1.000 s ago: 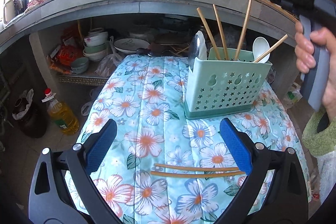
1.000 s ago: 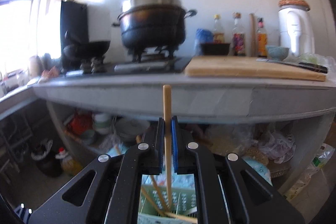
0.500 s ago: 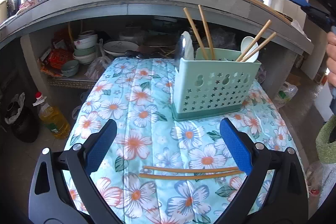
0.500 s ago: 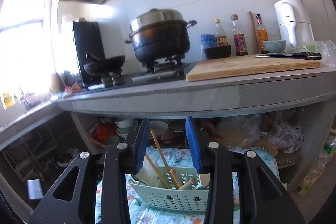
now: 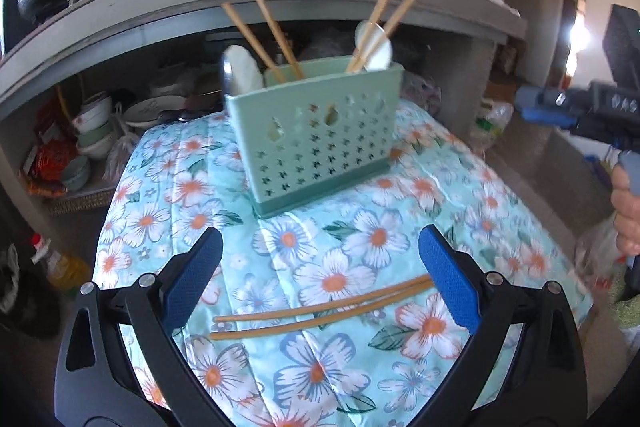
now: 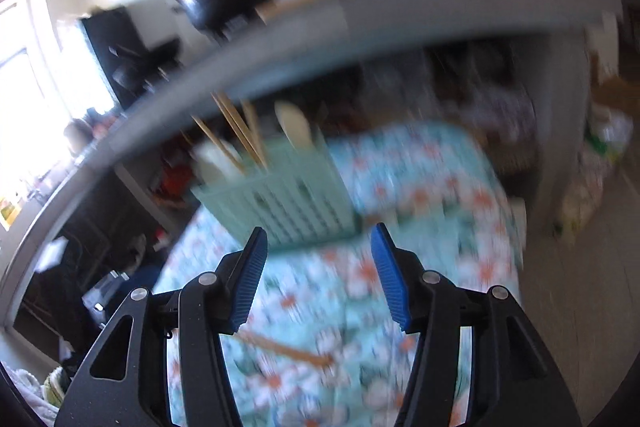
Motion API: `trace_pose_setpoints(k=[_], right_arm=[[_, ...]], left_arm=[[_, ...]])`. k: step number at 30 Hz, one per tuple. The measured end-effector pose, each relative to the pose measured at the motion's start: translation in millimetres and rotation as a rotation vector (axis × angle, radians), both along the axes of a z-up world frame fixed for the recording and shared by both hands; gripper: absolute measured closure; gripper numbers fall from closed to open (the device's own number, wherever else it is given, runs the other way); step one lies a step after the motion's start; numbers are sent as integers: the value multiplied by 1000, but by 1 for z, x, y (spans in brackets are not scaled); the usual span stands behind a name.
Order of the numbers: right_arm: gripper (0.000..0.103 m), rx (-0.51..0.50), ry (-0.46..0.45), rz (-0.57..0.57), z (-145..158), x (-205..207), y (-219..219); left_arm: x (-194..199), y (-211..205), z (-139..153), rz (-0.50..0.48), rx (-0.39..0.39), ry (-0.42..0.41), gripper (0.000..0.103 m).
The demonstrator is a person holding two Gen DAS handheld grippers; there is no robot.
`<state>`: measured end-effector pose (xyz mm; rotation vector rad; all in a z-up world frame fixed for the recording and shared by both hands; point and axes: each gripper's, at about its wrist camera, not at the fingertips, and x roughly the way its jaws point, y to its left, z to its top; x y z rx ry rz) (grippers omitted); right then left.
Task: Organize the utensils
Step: 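Grasp a wooden chopstick with the left gripper while the right grasps the last chopstick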
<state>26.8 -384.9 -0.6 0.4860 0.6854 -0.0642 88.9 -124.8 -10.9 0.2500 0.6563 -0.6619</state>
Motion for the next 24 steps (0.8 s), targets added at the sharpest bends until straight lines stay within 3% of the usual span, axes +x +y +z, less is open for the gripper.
trace_pose_setpoints(k=[2,4,9,11,17,24], right_arm=[[50,58,108,-33,-32,0,-5],[50,114,160,-62,-53,-2,-9],[50,190,180,-89,-74,-8,-11],[50,196,177,-86,-75,-7,-9],[50,208,177,-82,-76,-7,-9],[50,226,190,-77,-83,-6,-9]], left_arm=[[-6,-13,-9,-29,66,-8,9],[-14,-25,-20,-70,129,-16,9],[-38,-47,-43,-195,235,-71,10],[-47,-55,-52,-234,276,-102,27],[-64,-73,-77,-286,427,-222,58],[-62,-84,-98,-333,530,-258,78]])
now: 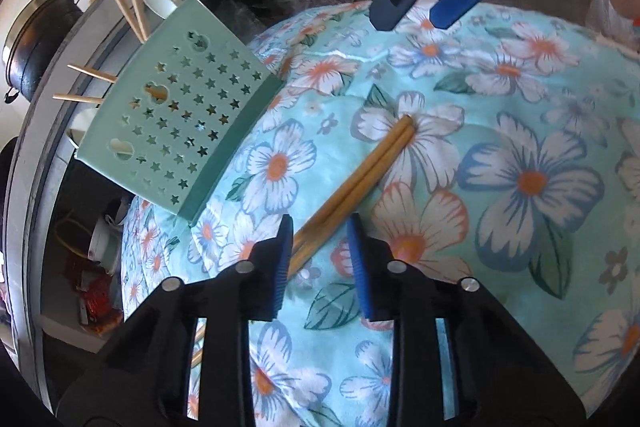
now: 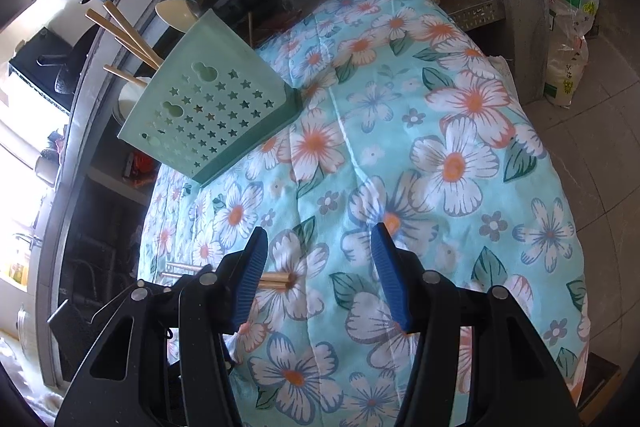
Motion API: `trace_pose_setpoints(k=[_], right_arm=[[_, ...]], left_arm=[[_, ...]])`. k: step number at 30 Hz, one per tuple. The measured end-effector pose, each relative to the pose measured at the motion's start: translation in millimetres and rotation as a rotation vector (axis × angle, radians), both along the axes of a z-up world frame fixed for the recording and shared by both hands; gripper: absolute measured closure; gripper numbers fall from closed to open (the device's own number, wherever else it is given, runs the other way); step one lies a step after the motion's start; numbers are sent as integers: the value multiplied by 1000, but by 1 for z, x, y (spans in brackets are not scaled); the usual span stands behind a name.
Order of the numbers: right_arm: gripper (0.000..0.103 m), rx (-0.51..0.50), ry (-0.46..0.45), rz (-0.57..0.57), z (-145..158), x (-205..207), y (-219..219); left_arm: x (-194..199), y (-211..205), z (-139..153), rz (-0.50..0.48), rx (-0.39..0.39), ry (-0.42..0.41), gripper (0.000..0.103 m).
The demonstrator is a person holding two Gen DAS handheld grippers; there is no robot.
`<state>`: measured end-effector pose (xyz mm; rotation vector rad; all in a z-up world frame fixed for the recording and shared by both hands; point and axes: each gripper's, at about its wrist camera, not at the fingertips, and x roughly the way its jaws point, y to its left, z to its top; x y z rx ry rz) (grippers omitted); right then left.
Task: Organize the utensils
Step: 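Grasp a wooden chopstick with the left gripper while the right grasps the last chopstick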
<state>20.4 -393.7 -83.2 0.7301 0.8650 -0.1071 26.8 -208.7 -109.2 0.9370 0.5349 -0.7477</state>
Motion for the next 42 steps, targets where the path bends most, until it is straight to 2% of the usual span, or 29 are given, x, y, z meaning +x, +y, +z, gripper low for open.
trace_pose_setpoints(k=[11,33,42], right_arm=[[50,8,0,10,-1,1,2],[50,29,-1,3,-1,-2,0],[50,33,0,-3,-2,-4,-2]], left_arm=[[0,-6,-2,-17,21,-8,85],[-15,-4,16,-13,-4,167,86],[-14,-4,12,-5,1,182,84]])
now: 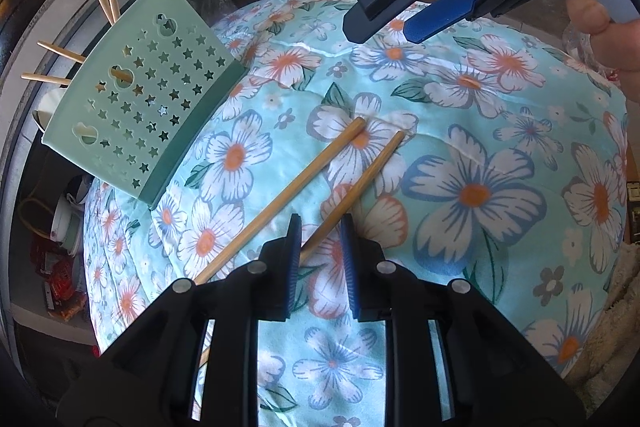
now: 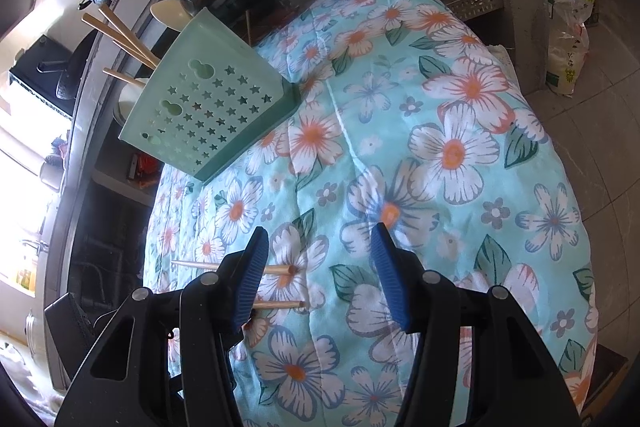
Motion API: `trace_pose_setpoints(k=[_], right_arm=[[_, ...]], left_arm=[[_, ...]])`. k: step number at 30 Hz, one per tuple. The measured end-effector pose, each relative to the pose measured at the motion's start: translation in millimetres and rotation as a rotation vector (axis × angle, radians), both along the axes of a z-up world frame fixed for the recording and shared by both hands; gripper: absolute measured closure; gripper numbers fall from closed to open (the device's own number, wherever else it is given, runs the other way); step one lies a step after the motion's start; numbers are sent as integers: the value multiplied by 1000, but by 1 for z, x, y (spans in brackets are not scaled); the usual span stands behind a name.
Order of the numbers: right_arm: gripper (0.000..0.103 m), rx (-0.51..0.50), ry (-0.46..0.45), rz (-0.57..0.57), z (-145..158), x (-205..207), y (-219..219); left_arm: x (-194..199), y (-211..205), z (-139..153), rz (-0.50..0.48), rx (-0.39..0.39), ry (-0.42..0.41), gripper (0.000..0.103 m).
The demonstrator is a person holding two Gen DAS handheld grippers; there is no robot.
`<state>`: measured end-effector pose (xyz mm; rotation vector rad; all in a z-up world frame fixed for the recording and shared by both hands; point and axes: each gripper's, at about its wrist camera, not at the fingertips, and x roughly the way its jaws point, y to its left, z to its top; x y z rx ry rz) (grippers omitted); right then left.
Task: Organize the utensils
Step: 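Grasp a wooden chopstick with the left gripper while the right grasps the last chopstick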
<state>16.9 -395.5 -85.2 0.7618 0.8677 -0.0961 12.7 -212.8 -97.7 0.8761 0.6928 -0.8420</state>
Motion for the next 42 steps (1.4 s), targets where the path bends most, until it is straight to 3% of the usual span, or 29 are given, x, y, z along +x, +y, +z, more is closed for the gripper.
trace_pose_setpoints(k=[24,28,42], right_arm=[[50,31,4,1,-5,1,-1],[50,32,4,0,-4,0,-1],[50,113,-31,-18,-5,-8,-9]], left_arm=[[1,0,2,-9,-6,3,84],[0,1,3,-22,-18,-5,77],[-2,-17,-3,-85,30,-36,76]])
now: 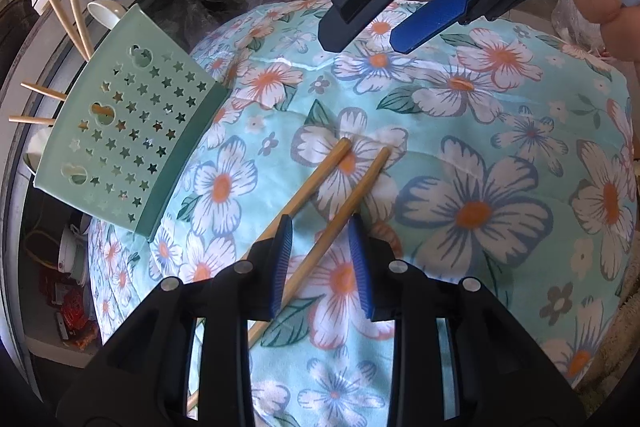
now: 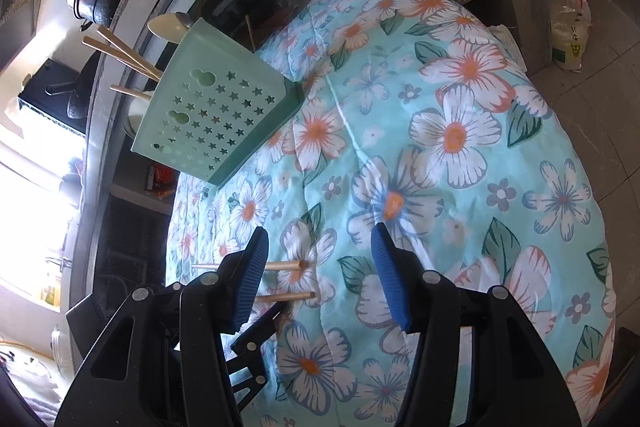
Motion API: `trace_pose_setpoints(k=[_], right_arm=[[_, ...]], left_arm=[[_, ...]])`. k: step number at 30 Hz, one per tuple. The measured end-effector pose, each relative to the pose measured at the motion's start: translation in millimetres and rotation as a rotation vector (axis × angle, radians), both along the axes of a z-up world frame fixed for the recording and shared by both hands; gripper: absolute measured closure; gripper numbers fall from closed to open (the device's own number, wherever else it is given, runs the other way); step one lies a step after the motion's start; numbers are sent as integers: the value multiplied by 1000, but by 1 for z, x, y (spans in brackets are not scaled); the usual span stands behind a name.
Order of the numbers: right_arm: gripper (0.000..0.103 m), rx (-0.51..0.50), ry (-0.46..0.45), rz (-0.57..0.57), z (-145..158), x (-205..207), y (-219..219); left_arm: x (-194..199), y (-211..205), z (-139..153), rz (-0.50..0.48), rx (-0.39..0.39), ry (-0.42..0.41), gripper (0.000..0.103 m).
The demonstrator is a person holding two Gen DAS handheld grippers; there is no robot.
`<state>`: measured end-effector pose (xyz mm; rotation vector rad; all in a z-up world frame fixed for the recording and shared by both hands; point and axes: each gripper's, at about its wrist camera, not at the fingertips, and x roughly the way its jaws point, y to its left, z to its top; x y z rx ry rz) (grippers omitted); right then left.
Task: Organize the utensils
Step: 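Grasp a wooden chopstick with the left gripper while the right grasps the last chopstick, then lift the chopstick upright with the left gripper while the right lifts its chopstick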
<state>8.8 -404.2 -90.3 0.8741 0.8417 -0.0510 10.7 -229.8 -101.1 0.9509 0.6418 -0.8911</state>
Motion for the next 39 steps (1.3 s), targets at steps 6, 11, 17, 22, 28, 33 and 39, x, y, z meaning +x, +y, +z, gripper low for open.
trace_pose_setpoints(k=[6,11,17,22,28,33,39], right_arm=[[50,30,-17,-7,0,-2,-2],[50,65,-34,-12,1,-4,-5],[50,111,-50,-5,-1,-1,-1],[50,151,-52,6,-5,1,4],[51,232,-52,30,-12,0,12],[52,293,-30,58,-20,-5,23],[55,316,37,59,-39,10,38]], left_arm=[[0,-2,2,-2,-3,16,85],[1,5,15,13,-30,14,86],[12,25,44,78,-99,9,89],[27,40,65,150,-163,-8,91],[40,52,80,212,-216,-30,94],[49,61,90,248,-248,-48,95],[56,68,101,284,-289,-53,95]])
